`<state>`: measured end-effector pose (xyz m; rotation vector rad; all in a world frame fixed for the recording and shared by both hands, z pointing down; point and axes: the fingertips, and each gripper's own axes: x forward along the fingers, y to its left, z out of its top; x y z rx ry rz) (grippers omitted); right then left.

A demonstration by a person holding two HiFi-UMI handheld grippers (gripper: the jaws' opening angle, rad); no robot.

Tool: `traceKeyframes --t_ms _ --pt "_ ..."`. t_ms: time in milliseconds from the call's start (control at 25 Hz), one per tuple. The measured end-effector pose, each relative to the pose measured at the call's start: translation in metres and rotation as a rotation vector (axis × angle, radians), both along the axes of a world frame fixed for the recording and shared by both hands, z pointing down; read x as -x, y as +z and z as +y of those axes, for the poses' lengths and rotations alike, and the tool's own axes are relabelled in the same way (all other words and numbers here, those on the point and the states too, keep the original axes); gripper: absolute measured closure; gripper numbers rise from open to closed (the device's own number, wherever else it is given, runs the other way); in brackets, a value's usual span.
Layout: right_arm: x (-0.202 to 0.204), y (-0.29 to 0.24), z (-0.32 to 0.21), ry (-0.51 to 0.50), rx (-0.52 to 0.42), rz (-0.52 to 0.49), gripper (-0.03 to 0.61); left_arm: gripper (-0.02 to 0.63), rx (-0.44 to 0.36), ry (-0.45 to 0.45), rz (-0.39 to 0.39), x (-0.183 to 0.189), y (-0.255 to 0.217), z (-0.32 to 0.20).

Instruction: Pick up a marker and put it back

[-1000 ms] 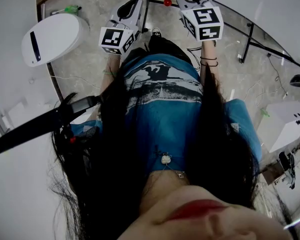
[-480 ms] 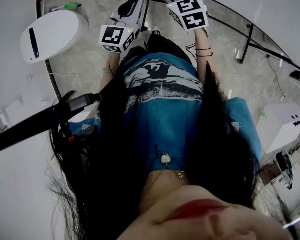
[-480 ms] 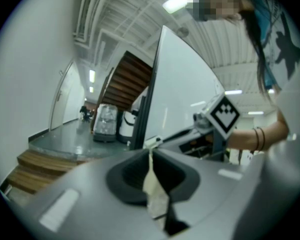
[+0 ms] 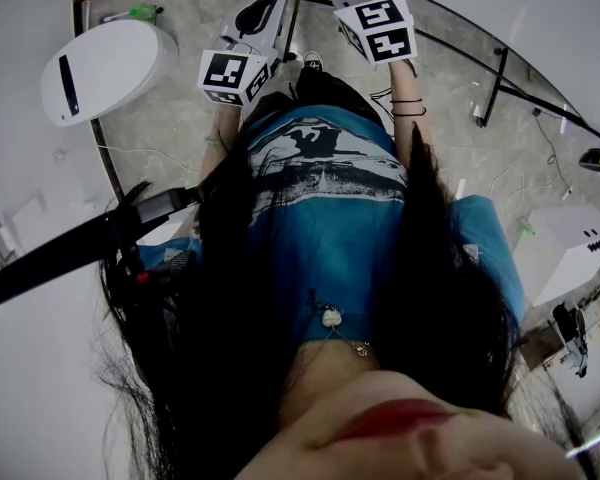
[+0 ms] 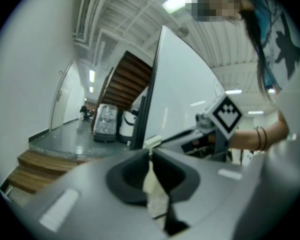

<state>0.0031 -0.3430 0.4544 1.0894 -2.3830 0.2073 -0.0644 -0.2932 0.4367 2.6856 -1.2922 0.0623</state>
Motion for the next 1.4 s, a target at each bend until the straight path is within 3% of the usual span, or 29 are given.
traceKeyframes --t_ms 320,840,1120,1400 --pt "-0.003 -0.006 -0.002 0.034 -0.007 -0.046 0.503 0.606 -0.007 0.004 -0.001 0.000 -0.002 -0.002" --pt "-0.012 -0.013 0.013 0.098 0.038 -0.227 0.503 0.606 0.001 0.033 -0.008 -0.005 0.001 0.003" --pt "0.028 -0.012 0.151 0.124 0.042 -0.271 0.505 0.606 -0.026 0.034 0.011 0.037 0.000 0.136" --pt "0.021 -0.005 0.216 0.129 0.066 -0.261 0.511 0.606 -0.009 0.059 0.023 0.021 0.004 0.190"
